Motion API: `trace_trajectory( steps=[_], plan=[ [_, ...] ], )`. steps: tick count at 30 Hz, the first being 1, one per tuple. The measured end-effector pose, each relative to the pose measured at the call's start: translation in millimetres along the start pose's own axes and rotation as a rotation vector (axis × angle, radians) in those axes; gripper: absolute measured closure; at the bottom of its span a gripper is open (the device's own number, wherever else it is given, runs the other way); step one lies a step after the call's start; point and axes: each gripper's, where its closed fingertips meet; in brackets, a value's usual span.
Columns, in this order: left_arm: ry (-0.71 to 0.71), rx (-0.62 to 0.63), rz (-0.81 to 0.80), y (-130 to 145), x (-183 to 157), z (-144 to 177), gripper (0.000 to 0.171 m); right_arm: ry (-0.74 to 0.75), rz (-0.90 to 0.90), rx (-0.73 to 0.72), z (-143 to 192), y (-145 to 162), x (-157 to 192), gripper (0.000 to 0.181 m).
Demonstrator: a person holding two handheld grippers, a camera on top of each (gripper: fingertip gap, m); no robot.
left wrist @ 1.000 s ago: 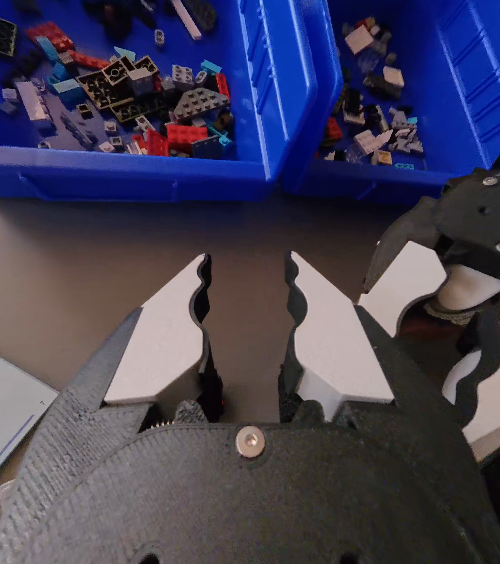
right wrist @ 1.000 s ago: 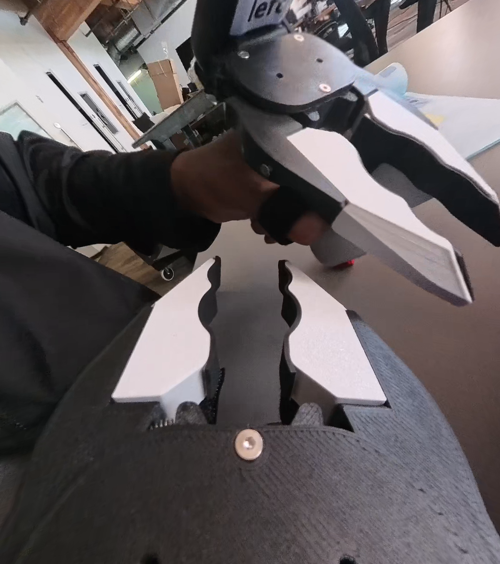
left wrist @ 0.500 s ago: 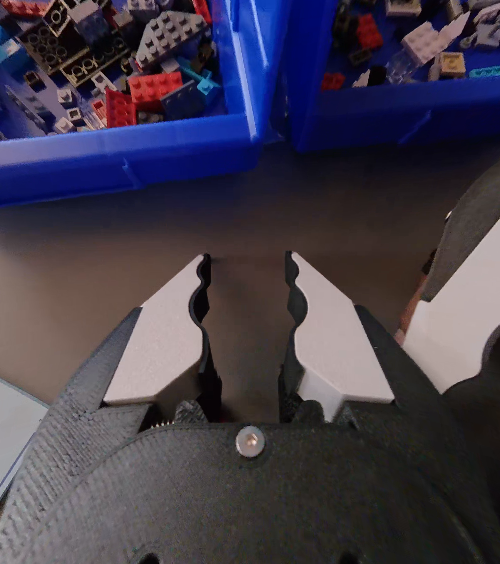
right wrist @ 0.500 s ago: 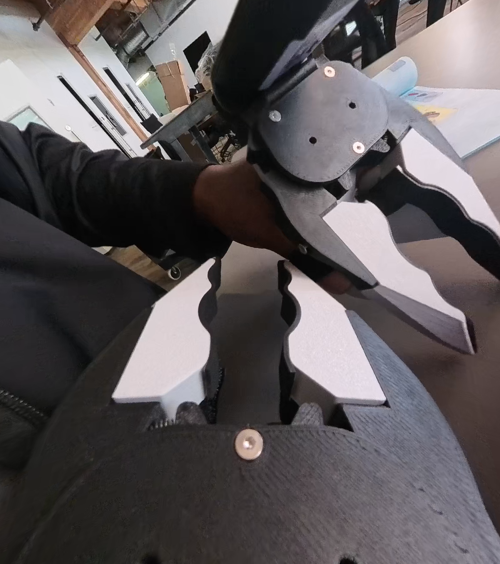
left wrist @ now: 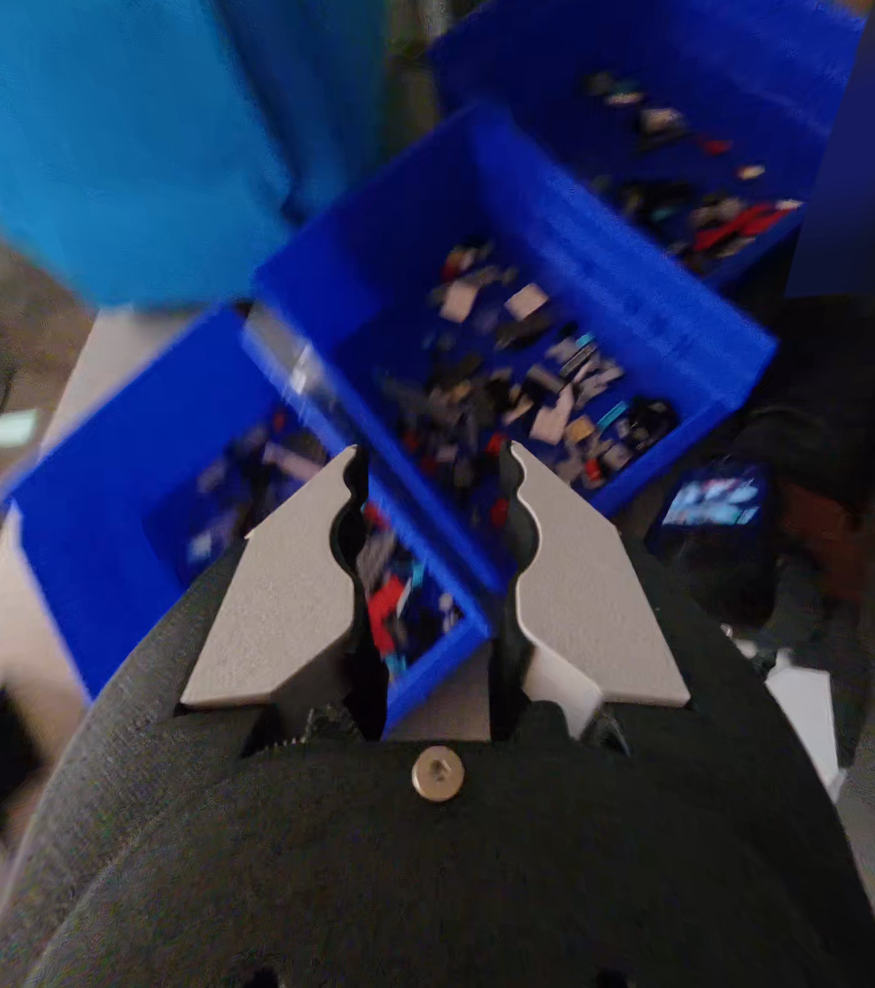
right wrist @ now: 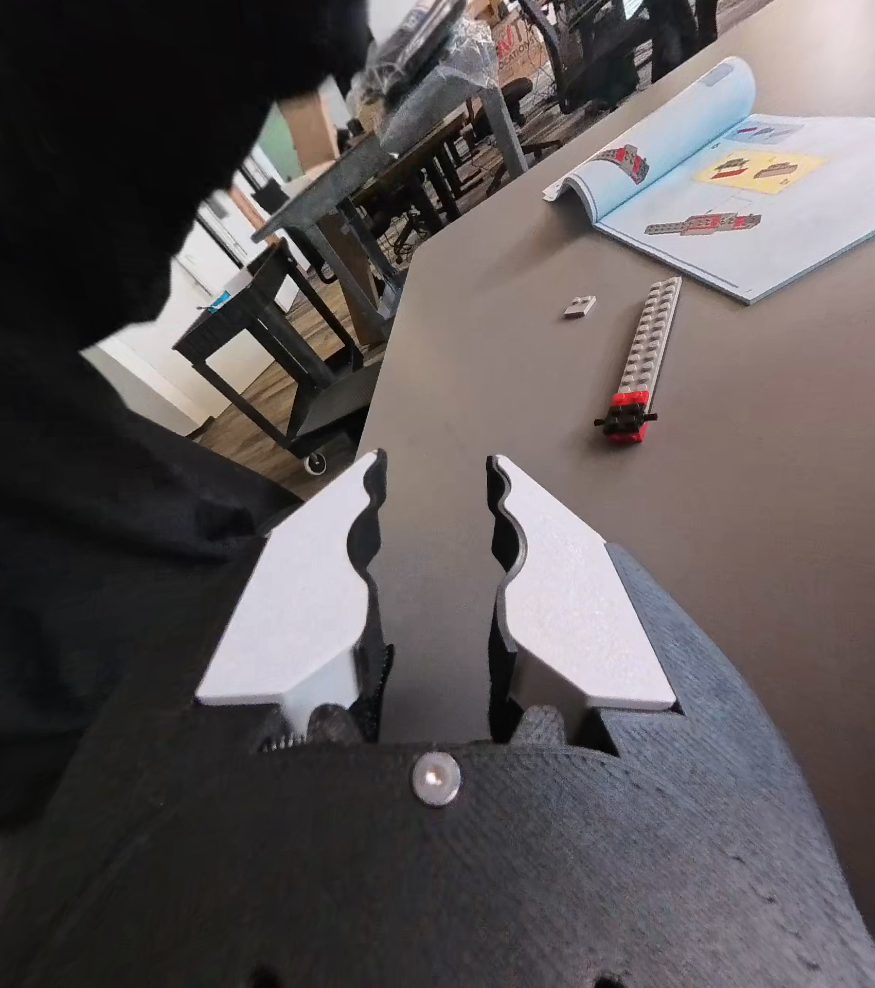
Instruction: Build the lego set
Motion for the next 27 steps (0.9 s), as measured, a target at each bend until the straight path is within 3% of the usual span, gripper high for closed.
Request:
trace_trajectory(
  steps=[4, 8, 13, 17, 21, 27],
  plan=[
    [0.364, 0.005, -0.334, -89, -77, -65, 0.123, 0.002, -0.002, 0.008, -2, 0, -1, 0.141],
    [0.738, 0.112, -0.535, -118, -165, -133, 0.124, 0.001, -0.001, 0.004, -2, 0, -1, 0.141],
    [0.914, 0.325, -0.724, -108, -226, -209, 0.128, -0.005, 0.002, 0.012, -2, 1, 0, 0.141],
    [0.981, 0.413, -0.915, -80, -250, -236, 0.135, -0.022, -0.006, 0.029, -4, 3, 2, 0.141],
    [1.074, 0.386, -1.032, -66, -266, -238, 0.14, -0.034, -0.015, 0.051, -5, 6, 2, 0.141],
    [1.075, 0.301, -1.255, -56, -267, -248, 0.14, -0.045, -0.022, 0.07, -7, 8, 3, 0.141]
  ],
)
Point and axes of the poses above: each gripper's, where its closed fingertips meet, z back along the fingers, y out of its underside, x = y × z across the jaws, and after that the axes turned 4 degrees about -y, right-handed
